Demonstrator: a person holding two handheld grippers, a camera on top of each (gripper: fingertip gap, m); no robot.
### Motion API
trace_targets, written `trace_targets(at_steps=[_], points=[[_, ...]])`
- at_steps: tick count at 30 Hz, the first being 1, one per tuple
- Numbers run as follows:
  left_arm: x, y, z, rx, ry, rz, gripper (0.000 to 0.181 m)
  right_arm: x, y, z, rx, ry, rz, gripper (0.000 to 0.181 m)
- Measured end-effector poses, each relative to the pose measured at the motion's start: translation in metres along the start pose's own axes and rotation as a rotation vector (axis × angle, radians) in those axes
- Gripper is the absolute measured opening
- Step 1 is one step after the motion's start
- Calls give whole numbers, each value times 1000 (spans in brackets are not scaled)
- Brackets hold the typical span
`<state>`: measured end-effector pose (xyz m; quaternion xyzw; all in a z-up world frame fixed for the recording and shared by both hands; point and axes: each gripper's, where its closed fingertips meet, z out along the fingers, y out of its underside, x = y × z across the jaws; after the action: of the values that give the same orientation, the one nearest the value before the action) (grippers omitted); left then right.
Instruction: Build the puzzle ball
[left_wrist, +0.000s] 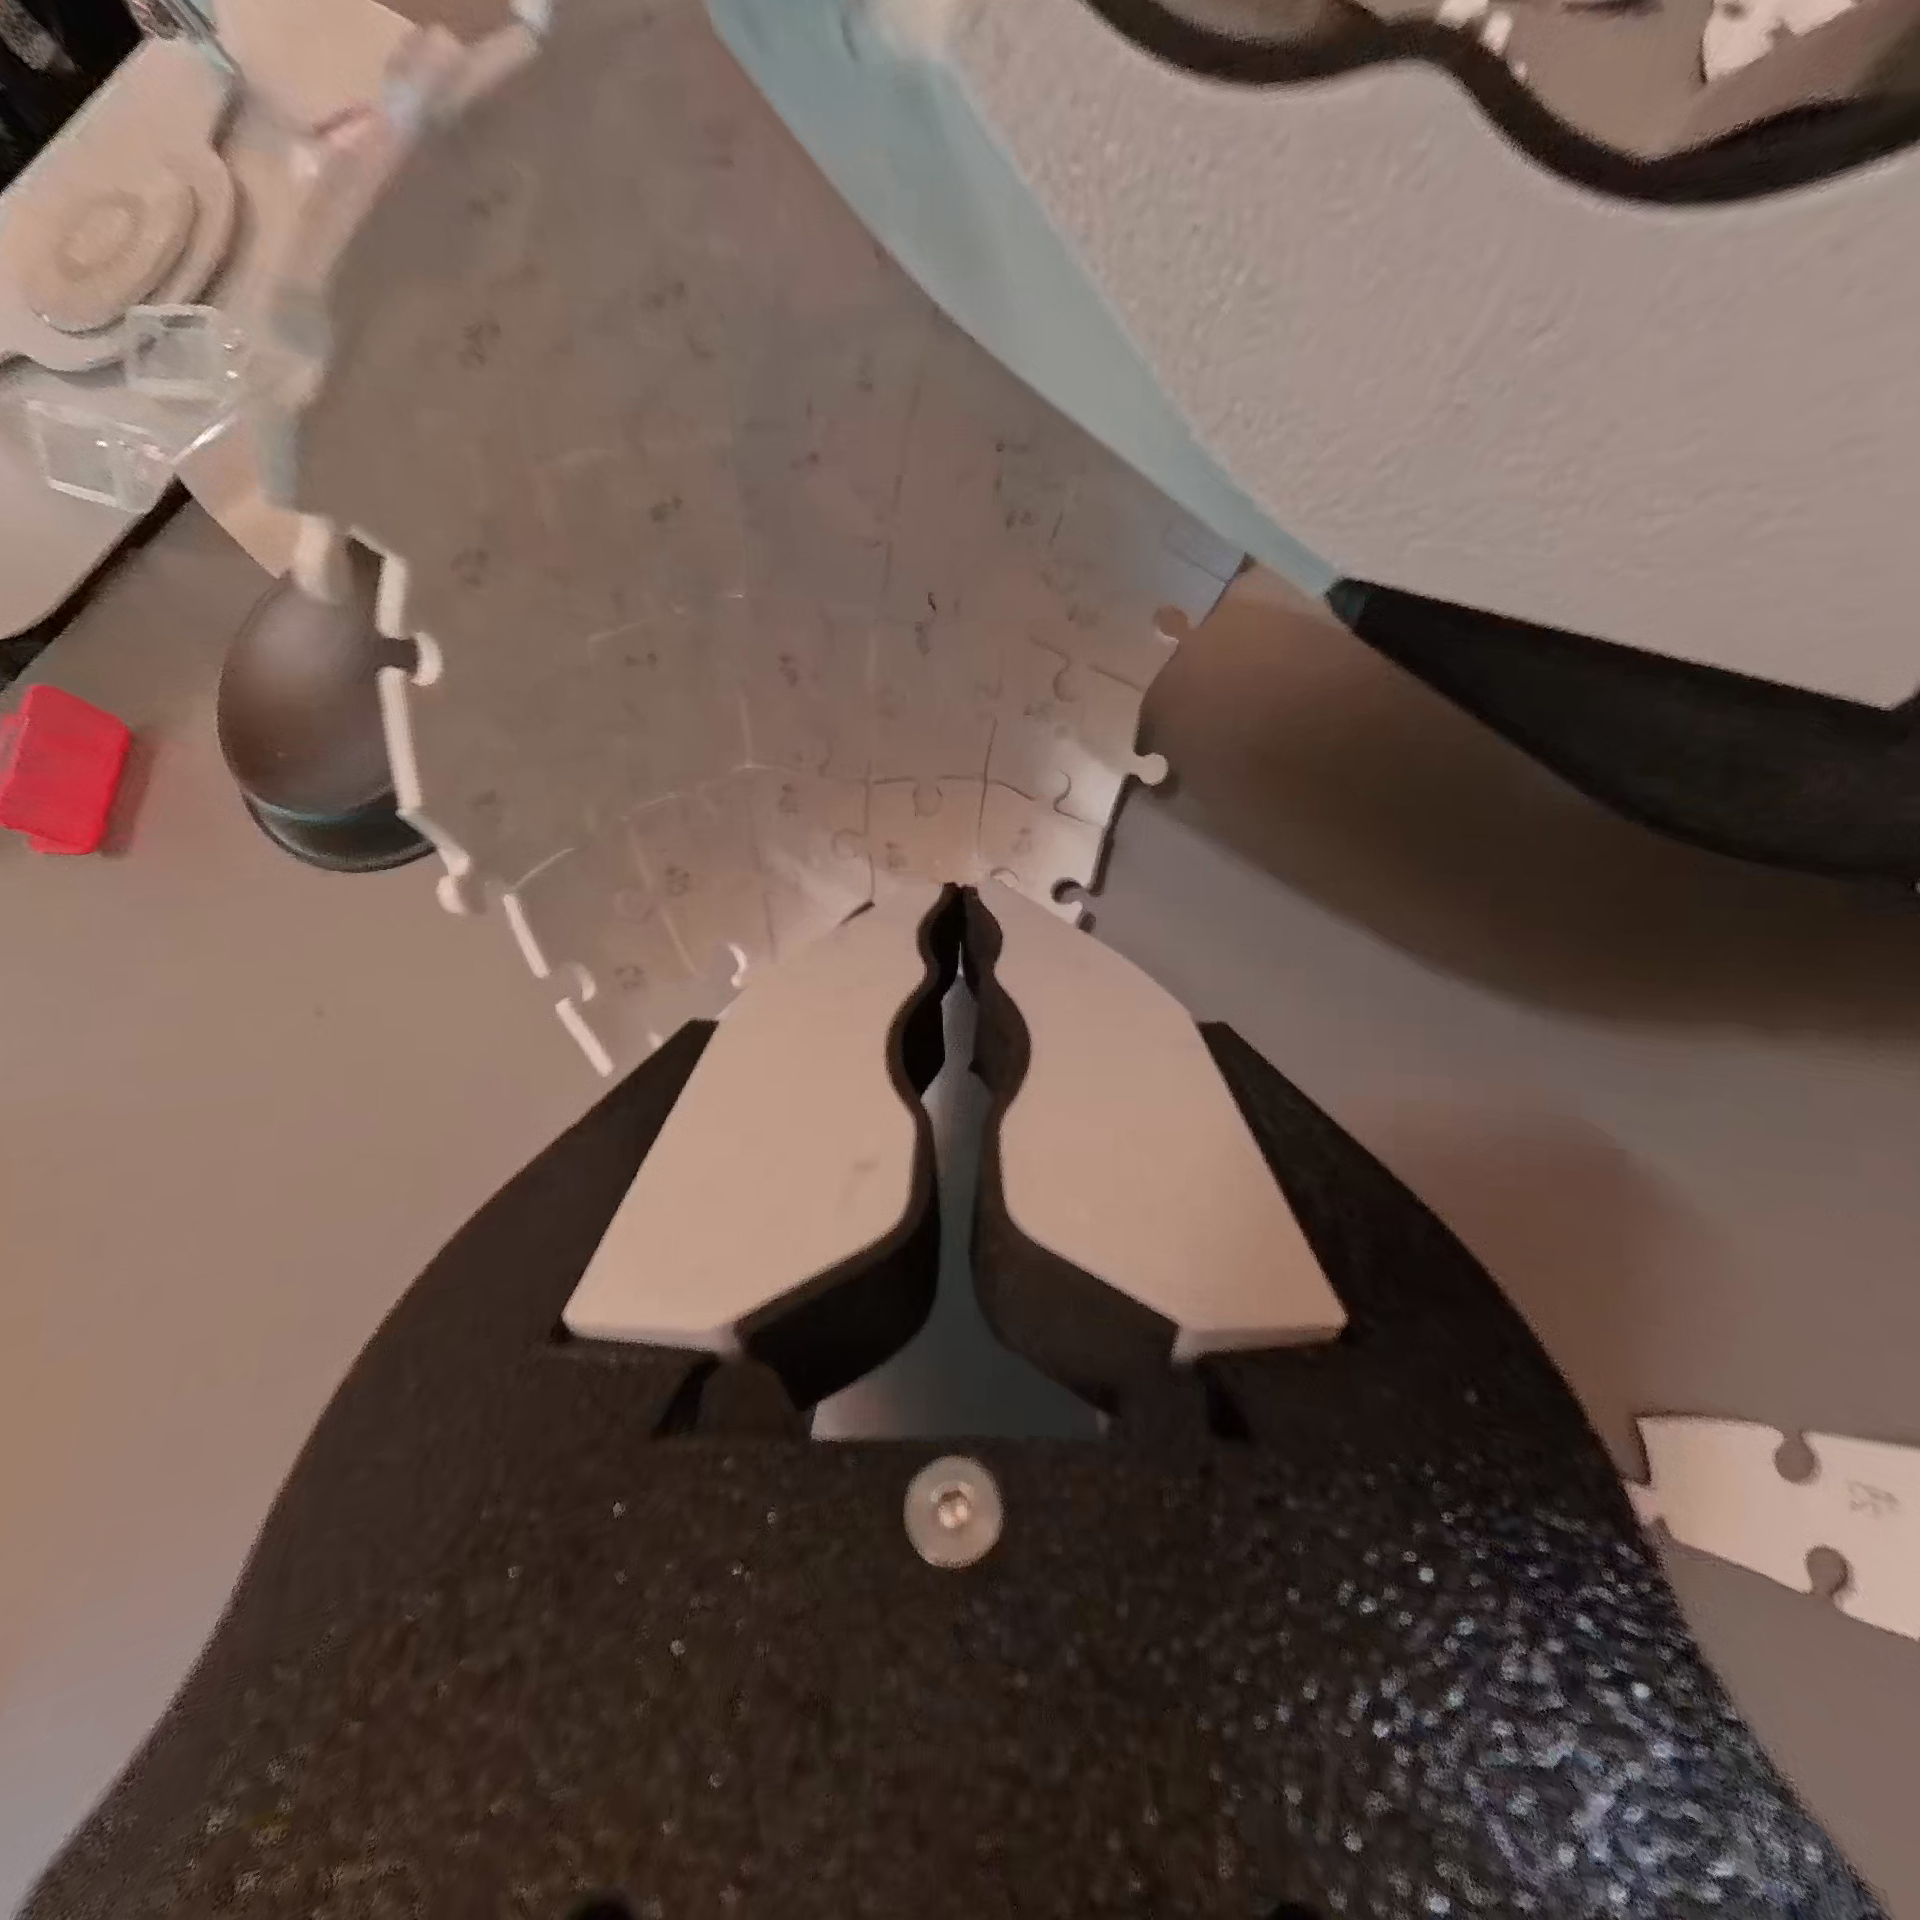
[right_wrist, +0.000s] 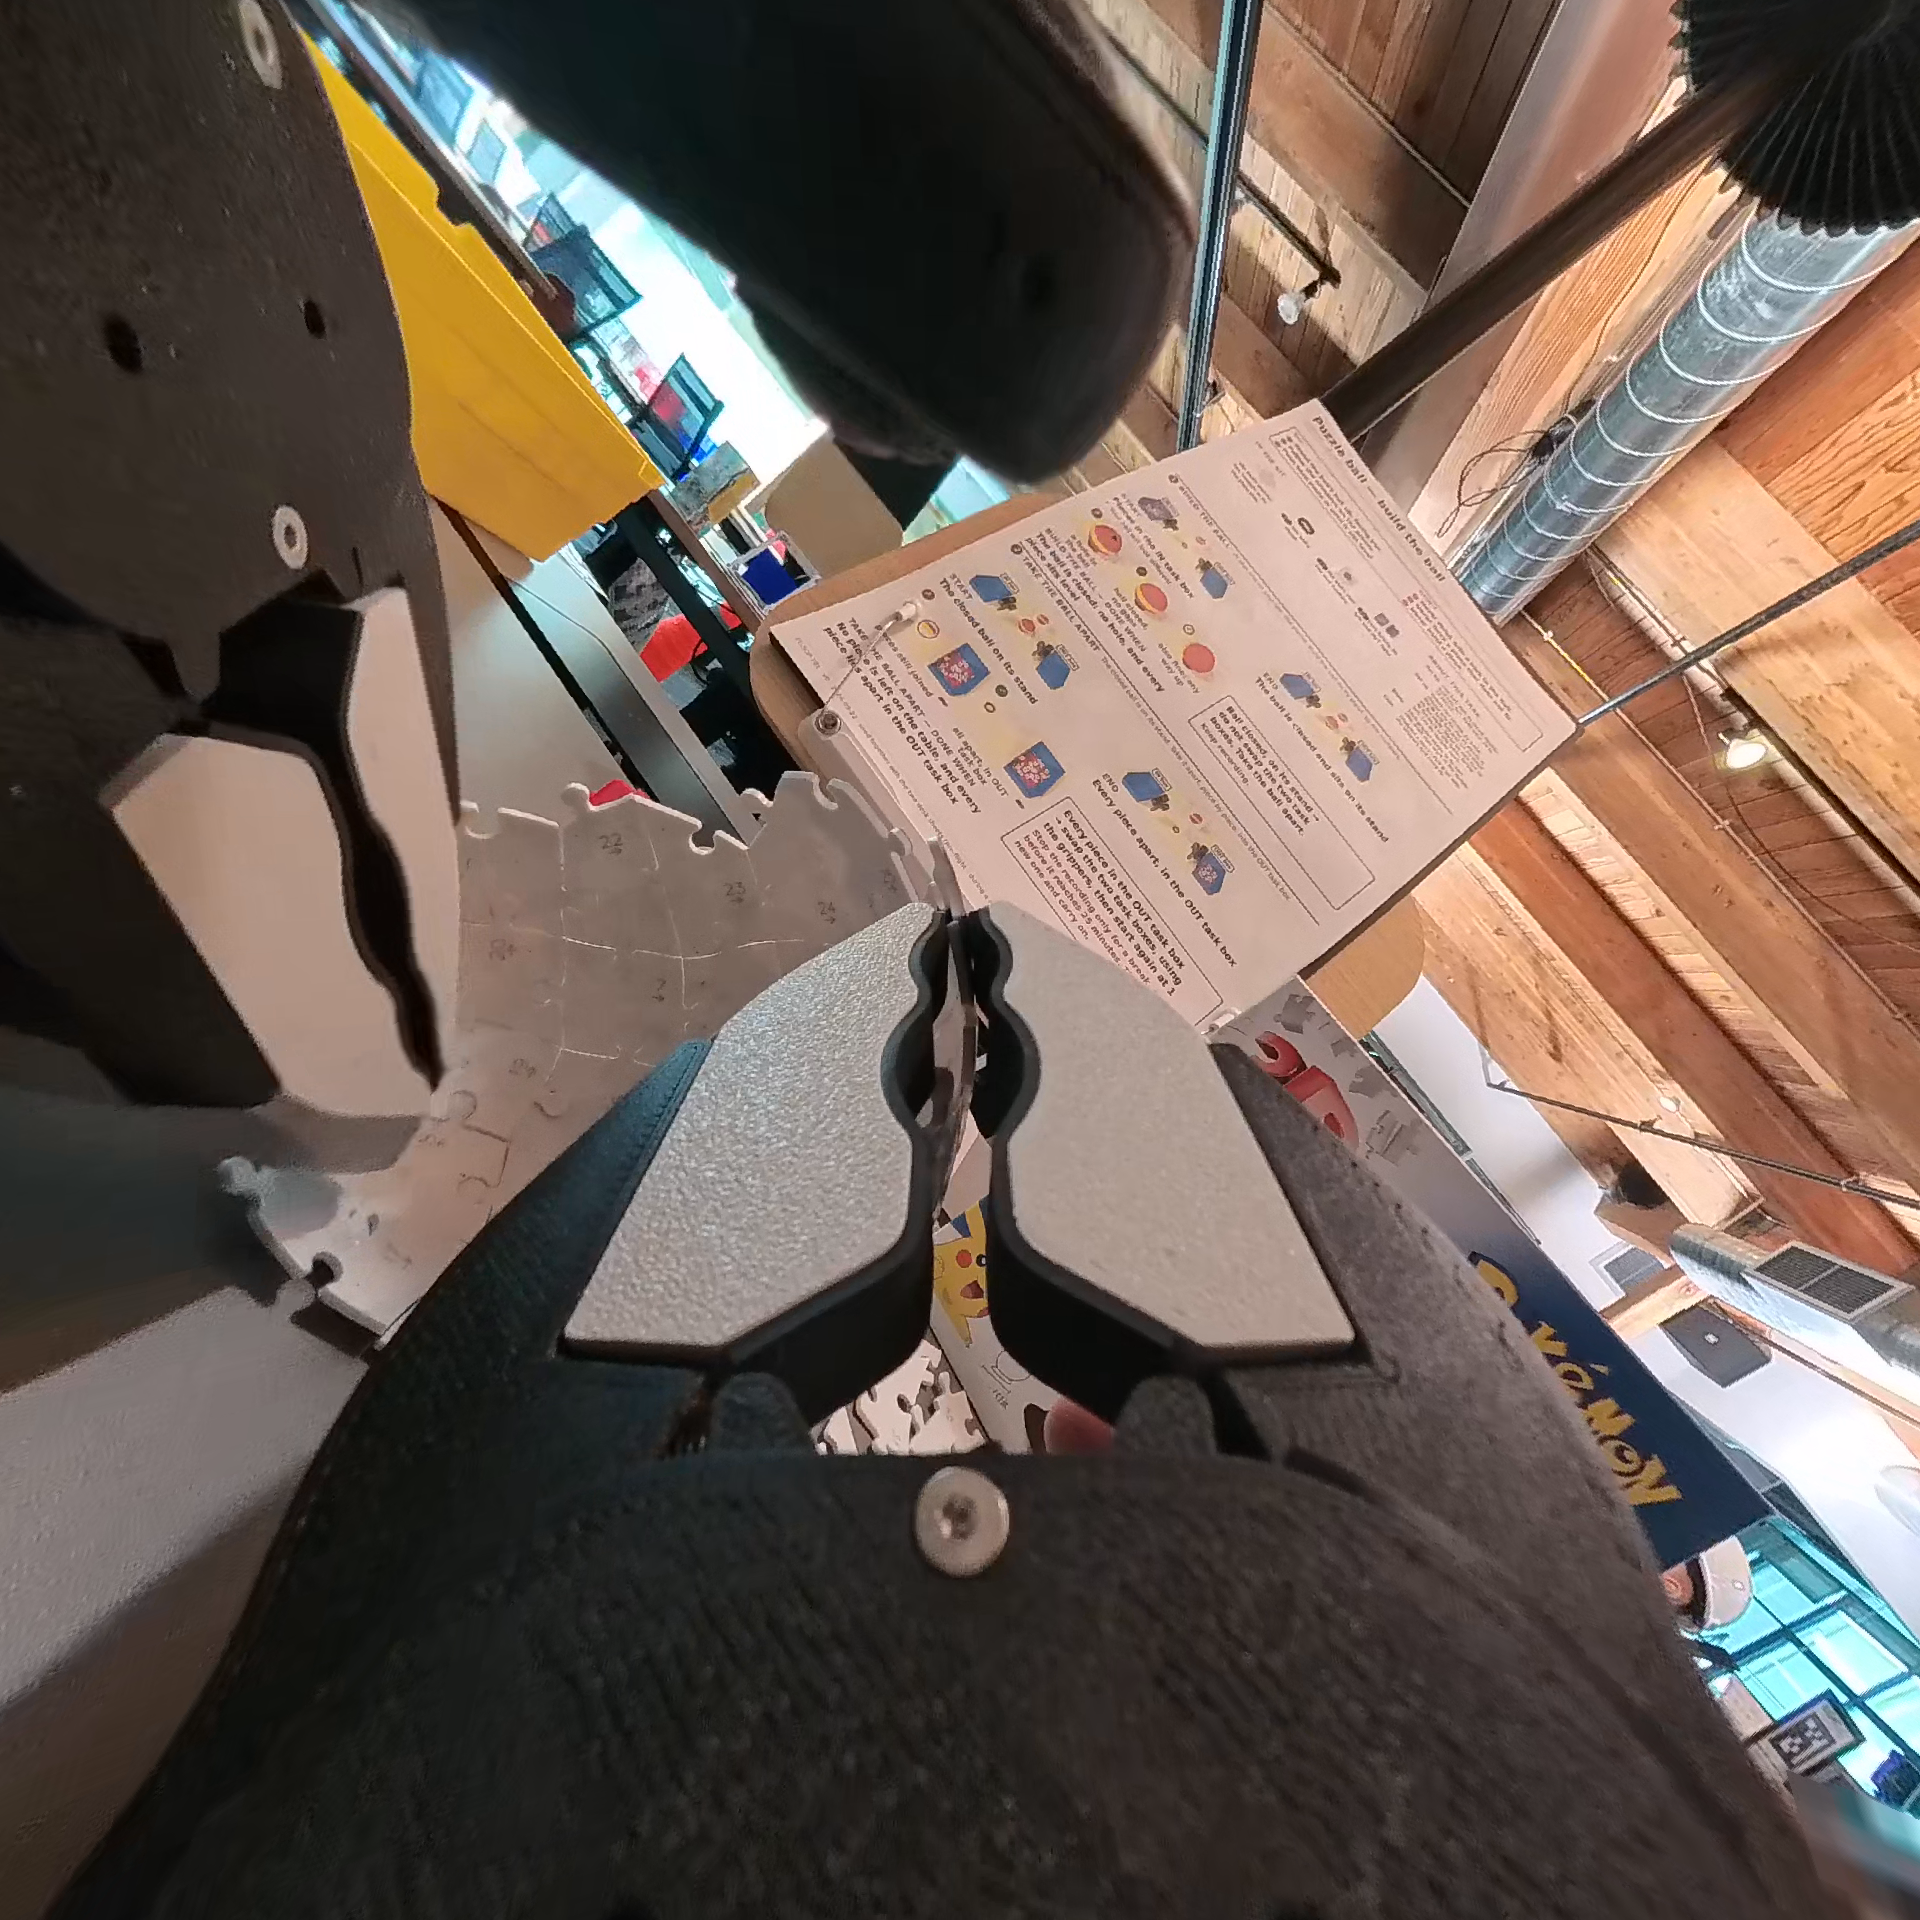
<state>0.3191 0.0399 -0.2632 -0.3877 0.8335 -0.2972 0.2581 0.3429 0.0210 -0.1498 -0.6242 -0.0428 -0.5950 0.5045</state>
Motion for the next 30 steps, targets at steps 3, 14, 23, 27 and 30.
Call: trace_targets(at_steps=[3, 14, 23, 27, 30], points=[[4, 5, 4, -27, 13, 24, 0, 0, -1, 0, 2, -1, -8, 4], [6, 4, 7, -9, 16, 19, 0, -2, -4, 0, 11, -4, -13, 4], [3, 5, 7, 2, -15, 11, 0, -2, -3, -1, 7, -5, -19, 4], [-5, 0, 1, 46, -52, -5, 0, -2, -3, 0, 6, -5, -17, 4], [-1, -10, -1, 95, -31, 26, 0, -2, -3, 0, 8, -4, -16, 4]])
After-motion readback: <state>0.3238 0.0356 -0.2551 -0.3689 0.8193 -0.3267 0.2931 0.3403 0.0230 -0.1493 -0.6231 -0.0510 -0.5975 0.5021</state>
